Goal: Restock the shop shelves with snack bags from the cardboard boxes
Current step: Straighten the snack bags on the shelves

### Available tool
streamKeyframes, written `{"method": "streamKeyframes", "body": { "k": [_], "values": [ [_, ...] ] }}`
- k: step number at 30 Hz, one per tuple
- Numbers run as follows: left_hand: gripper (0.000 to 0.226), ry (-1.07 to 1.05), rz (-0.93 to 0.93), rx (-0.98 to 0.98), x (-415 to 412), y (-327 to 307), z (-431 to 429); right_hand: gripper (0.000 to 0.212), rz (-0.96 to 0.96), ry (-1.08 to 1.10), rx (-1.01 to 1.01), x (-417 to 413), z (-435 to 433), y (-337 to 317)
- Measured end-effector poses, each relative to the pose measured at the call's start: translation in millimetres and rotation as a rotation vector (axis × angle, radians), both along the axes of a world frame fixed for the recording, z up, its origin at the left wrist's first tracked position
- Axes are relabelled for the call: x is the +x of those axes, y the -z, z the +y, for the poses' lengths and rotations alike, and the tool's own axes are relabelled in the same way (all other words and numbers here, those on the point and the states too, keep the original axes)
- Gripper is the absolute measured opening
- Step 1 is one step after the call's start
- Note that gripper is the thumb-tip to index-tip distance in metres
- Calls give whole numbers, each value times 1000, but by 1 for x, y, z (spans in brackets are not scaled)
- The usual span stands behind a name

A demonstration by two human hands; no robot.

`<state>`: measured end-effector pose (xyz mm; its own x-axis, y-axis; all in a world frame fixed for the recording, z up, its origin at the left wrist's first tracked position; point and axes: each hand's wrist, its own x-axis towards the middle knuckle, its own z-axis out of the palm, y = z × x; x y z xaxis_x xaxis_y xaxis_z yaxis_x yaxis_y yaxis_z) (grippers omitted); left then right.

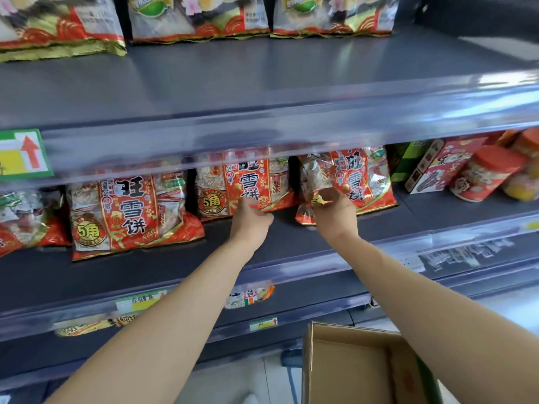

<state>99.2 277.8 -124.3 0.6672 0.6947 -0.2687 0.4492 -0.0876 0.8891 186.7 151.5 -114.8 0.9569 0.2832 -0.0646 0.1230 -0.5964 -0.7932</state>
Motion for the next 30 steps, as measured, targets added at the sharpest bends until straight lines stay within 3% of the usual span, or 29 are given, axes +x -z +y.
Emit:
{"method": "streamKeyframes", "body": {
  "k": [4, 9, 16, 22, 30],
  "values": [
    [45, 223, -47, -257, 32, -6, -45, 52, 108, 67, 19, 34, -36, 10],
    [65, 230, -101, -455, 57, 5, -69, 79, 385, 141, 144, 63, -50, 25],
    [77, 170, -153, -364, 83, 17, -52, 85, 493, 104, 360, 84, -24, 34],
    [73, 181, -124, -314, 81, 21, -46, 105, 433, 59, 333, 93, -28, 62],
    [72, 164, -119, -309, 70, 8, -56, 81, 387, -3, 326, 70, -53, 38]
  ]
}}
